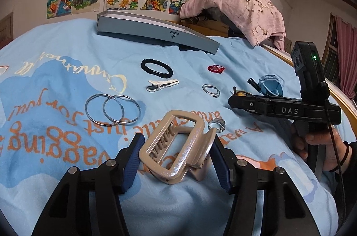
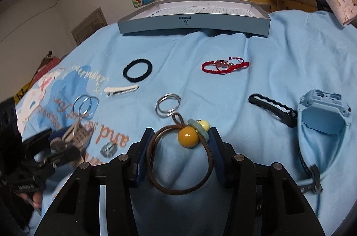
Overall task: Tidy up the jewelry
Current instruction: 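Carry the claw clip and beaded hair tie over the grey tray with both tools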
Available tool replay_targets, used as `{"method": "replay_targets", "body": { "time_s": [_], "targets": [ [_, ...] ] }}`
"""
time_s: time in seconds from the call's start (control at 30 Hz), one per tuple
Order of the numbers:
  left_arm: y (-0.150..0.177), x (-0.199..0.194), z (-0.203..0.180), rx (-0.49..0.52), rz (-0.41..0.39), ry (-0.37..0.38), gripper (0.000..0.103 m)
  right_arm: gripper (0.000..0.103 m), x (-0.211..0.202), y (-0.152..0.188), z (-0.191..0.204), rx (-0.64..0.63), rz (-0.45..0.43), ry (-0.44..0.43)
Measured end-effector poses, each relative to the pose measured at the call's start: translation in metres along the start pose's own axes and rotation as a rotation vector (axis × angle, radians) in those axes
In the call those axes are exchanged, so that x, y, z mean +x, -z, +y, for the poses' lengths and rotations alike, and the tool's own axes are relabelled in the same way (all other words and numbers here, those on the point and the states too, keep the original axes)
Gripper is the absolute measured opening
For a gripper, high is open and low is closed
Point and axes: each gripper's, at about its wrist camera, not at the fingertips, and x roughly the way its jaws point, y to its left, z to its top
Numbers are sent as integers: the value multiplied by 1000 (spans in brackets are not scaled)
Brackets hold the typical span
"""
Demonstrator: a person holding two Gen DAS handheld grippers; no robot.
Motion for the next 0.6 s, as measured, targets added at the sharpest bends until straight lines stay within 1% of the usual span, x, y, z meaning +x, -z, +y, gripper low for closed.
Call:
{"method": "replay_targets", "body": {
  "time_s": [0.07,0.1,0.17,0.23,0.47,0.6],
  "targets": [
    [0,0,-2,1,-2,-6,56,36,0,2,1,-7,-4,8],
    [0,0,-2,1,-4,-9,56,34,0,2,1,-5,-8,5],
    [0,0,-3,-1,-6,-17,56,27,-1,4,-1,1,-17,0],
    [1,-2,-5,-7,-11,-25,56,24,-1,5,-1,1,-25,-3],
    [-1,-12,-11,-8,-54,-49,56,24,-8,10,2,-32,-76,1],
    [-8,-19,-14,-14,-80,-53,56,23,-20,11,5,-52,-131,-8]
  ]
}}
